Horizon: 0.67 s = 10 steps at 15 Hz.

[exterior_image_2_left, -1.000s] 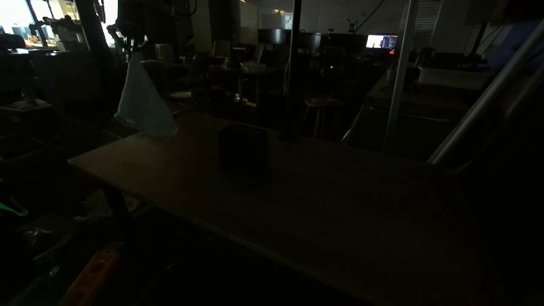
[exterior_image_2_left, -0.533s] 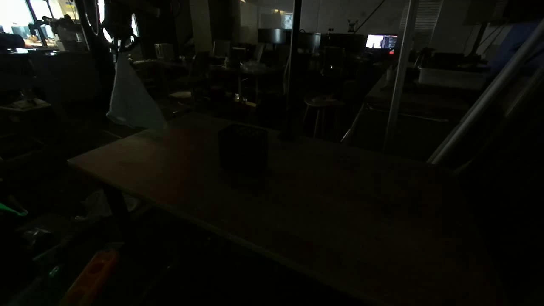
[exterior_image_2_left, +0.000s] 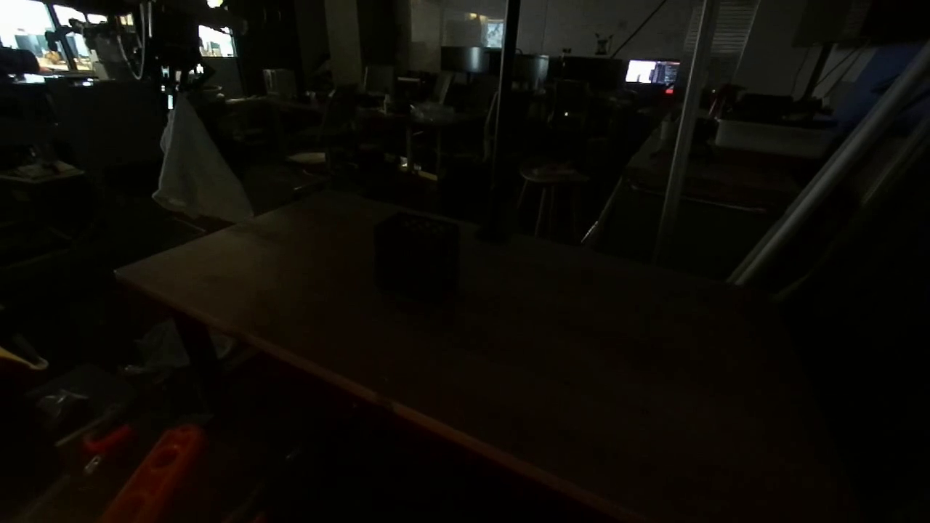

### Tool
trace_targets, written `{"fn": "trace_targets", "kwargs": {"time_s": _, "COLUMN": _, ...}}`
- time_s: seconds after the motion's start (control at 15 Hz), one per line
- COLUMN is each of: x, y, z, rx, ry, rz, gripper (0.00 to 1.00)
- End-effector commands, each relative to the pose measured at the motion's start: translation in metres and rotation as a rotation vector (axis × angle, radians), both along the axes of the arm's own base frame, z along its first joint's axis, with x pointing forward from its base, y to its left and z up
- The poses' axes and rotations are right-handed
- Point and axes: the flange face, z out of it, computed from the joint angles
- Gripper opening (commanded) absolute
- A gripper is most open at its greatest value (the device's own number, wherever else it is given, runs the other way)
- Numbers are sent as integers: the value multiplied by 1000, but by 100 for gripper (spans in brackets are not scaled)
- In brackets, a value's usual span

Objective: Put the towel in the box then remove the towel and fold it.

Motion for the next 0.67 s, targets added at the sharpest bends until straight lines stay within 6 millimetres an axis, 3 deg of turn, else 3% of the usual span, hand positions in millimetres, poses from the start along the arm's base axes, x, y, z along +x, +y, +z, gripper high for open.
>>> {"fn": "trace_targets", "kwargs": {"time_s": 0.0, "x": 28, "y": -18, "z": -7, "rx": 48, "ry": 16, "rz": -24, "gripper": 1}}
{"fn": "trace_targets", "kwargs": {"time_s": 0.07, "x": 35, "y": -27, "z": -9, "rx": 70, "ry": 23, "rz": -32, "gripper": 1}}
{"fn": "trace_targets", "kwargs": {"time_s": 0.27, "x": 69, "y": -60, "z": -44, "rx": 112, "ry": 70, "rz": -69, "gripper": 1}}
{"fn": "trace_targets", "kwargs": {"time_s": 0.6, "x": 122, "y": -131, "z": -139, "rx": 224, "ry": 168, "rz": -127, "gripper": 1}}
